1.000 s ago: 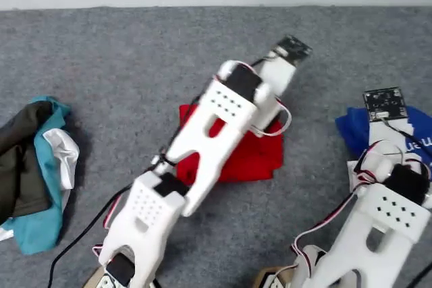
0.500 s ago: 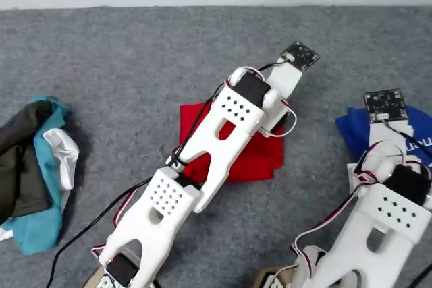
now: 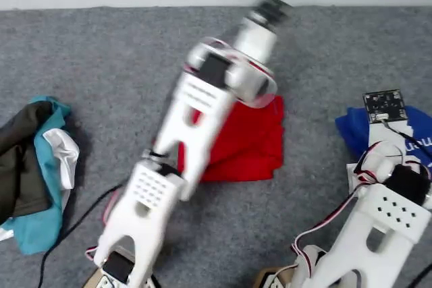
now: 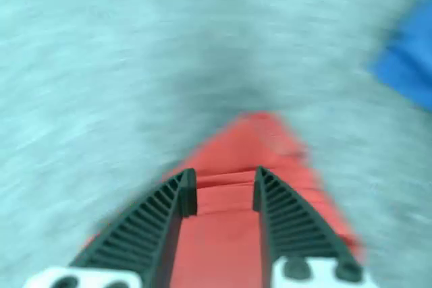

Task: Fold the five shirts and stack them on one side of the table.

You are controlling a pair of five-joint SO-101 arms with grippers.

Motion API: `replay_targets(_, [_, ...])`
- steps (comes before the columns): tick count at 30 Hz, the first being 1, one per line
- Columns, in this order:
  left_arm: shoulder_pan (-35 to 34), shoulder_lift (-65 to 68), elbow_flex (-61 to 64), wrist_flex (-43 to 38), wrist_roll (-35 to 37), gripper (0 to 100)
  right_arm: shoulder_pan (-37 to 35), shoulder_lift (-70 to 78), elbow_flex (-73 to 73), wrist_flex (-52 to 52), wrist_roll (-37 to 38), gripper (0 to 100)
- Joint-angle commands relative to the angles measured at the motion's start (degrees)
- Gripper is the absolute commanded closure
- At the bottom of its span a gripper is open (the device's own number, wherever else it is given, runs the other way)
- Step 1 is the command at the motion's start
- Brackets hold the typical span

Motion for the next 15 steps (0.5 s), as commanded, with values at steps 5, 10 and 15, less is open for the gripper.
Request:
replay_targets(5, [-22.86, -13.19, 27.38, 1.32, -0.35, 86, -22.37, 0.04, -3.34, 0.48, -7.82, 59.7])
replay_targets(10, [-28.84, -19.43, 52.09, 1.14, -0.79, 86, -41.89, 12.18, -14.95, 0.57, -8.0, 59.7])
replay_targets(15, [-30.59, -21.63, 65.36, 0.88, -0.88, 86, -50.24, 33.27, -36.04, 7.6, -7.91, 59.8])
